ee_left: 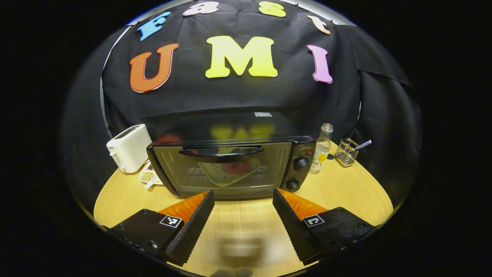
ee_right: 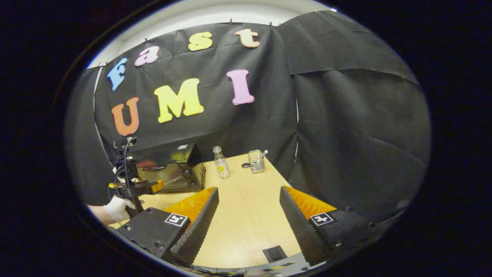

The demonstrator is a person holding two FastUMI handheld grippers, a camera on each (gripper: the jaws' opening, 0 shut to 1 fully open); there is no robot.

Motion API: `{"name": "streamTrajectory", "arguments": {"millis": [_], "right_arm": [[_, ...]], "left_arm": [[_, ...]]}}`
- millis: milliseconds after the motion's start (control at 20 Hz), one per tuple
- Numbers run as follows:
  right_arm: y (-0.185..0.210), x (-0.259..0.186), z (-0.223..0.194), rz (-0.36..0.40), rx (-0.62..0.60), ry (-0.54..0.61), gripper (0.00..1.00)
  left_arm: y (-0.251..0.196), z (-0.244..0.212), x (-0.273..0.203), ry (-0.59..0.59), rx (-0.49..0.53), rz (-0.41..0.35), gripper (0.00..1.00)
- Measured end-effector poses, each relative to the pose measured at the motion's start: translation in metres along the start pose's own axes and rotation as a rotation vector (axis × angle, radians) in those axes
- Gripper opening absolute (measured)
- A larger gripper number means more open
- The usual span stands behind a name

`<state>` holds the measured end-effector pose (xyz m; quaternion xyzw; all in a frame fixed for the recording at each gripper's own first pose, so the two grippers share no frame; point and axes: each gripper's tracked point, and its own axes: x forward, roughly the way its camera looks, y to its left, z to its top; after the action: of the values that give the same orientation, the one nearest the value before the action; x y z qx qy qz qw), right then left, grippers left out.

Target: Open the electric oven with the left hand, put the food in, and close the electric oven.

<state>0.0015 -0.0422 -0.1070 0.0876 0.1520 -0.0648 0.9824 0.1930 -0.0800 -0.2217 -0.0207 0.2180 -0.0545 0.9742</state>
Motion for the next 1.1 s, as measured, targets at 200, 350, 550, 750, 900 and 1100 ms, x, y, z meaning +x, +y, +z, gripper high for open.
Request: {"name": "streamTrajectory", "arguments": {"millis": [200,350,550,750,900,1100], "right_arm": [[0.002,-0.013,0.017,0.074,-0.022,-0.047,1.00],[-0.003,-0.030,0.032,0.132,-0.065,-0.090,1.00],[-0.016,-0.061,0.046,0.200,-0.090,-0.134,1.00],[-0.022,-0.095,0.052,0.236,-0.146,-0.211,1.00],[-0.019,-0.107,0.042,0.264,-0.165,-0.218,1.00],[-0.011,-0.118,0.038,0.297,-0.148,-0.229,1.00]], "left_arm": [[-0.009,0.039,-0.062,-0.108,-0.014,0.002,0.98],[-0.010,0.079,-0.133,-0.241,-0.025,0.019,0.98],[-0.007,0.107,-0.244,-0.364,-0.006,0.072,0.97],[-0.010,0.103,-0.332,-0.421,0.005,0.114,0.97],[0.001,0.094,-0.377,-0.438,0.023,0.174,0.96],[-0.001,0.074,-0.402,-0.427,0.013,0.188,0.97]]}}
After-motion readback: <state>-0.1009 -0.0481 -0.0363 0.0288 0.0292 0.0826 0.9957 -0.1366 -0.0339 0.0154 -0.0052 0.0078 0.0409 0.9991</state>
